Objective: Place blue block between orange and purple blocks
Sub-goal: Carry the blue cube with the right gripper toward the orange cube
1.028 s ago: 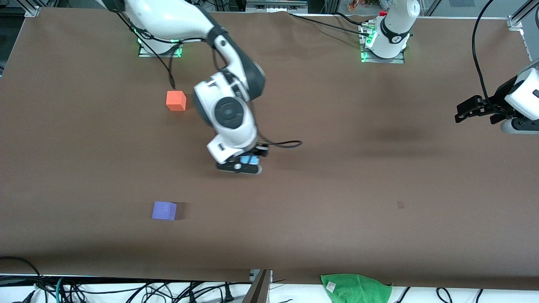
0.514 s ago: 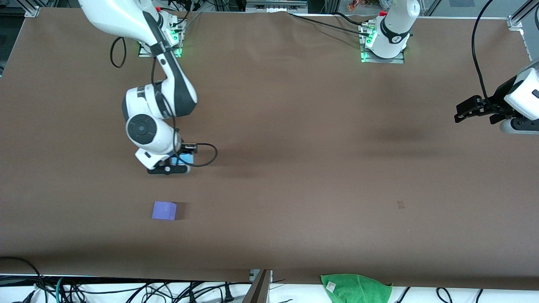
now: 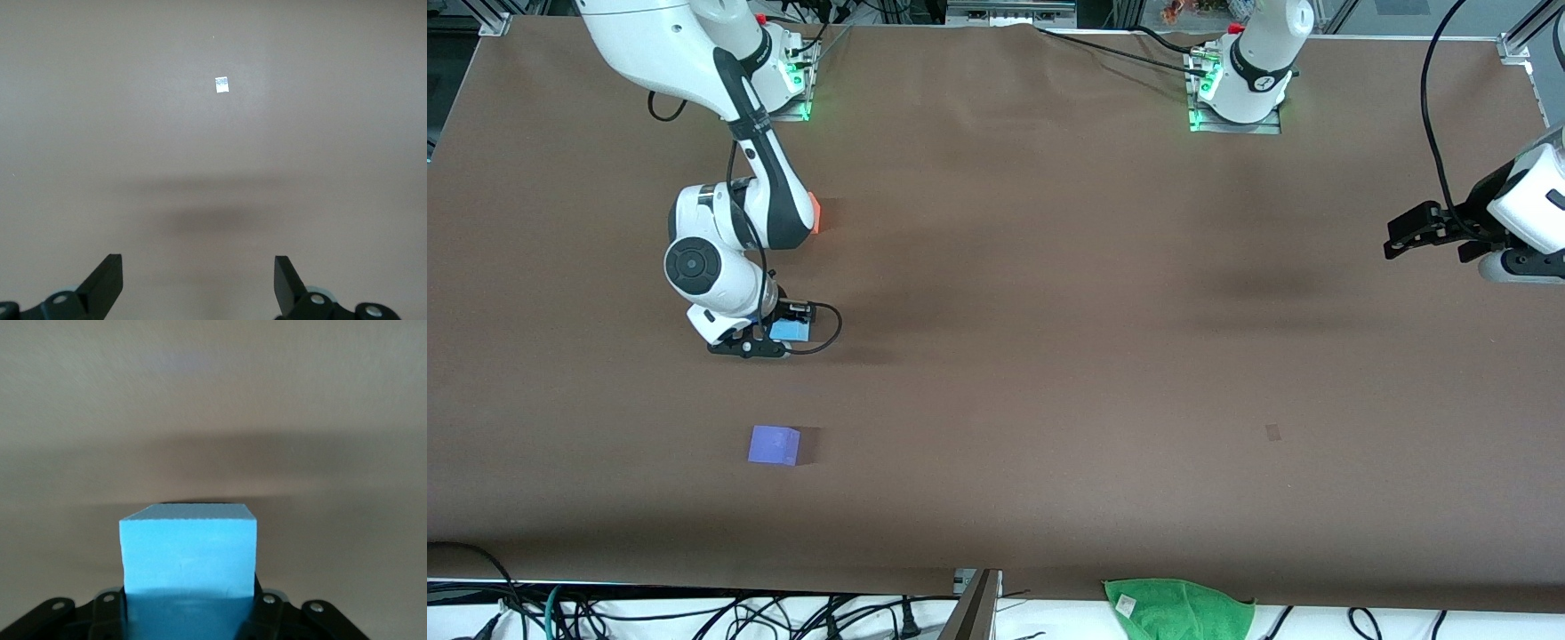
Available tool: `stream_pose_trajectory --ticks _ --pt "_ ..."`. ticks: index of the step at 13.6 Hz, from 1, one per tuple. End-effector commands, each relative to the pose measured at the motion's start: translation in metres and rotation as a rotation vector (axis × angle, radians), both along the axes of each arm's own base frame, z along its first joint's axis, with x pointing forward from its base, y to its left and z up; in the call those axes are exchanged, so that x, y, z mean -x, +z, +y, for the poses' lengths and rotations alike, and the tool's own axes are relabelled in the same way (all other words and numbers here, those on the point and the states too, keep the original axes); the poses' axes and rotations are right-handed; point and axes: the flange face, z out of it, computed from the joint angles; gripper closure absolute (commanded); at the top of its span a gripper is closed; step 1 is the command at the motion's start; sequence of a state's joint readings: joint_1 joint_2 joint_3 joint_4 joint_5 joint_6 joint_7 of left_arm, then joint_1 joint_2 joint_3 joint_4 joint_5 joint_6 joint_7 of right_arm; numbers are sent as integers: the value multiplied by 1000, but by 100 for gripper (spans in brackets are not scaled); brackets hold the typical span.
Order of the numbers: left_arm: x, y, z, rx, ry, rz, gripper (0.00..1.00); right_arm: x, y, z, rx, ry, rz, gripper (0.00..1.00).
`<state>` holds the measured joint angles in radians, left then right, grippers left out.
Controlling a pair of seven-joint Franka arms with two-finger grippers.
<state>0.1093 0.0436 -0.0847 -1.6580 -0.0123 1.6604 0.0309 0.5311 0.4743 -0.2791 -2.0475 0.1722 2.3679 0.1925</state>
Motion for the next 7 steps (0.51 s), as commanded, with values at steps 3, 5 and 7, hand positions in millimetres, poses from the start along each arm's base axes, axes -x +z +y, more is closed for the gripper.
stream_pose_trajectory --ticks 3,5,7 --pt "2 6 -5 20 -24 -4 0 17 -2 1 -62 -48 -20 48" --pt "5 6 -2 21 -23 16 0 17 1 1 -66 -49 -22 8" --pt "4 9 2 22 -15 11 0 11 19 5 -82 -42 -25 1"
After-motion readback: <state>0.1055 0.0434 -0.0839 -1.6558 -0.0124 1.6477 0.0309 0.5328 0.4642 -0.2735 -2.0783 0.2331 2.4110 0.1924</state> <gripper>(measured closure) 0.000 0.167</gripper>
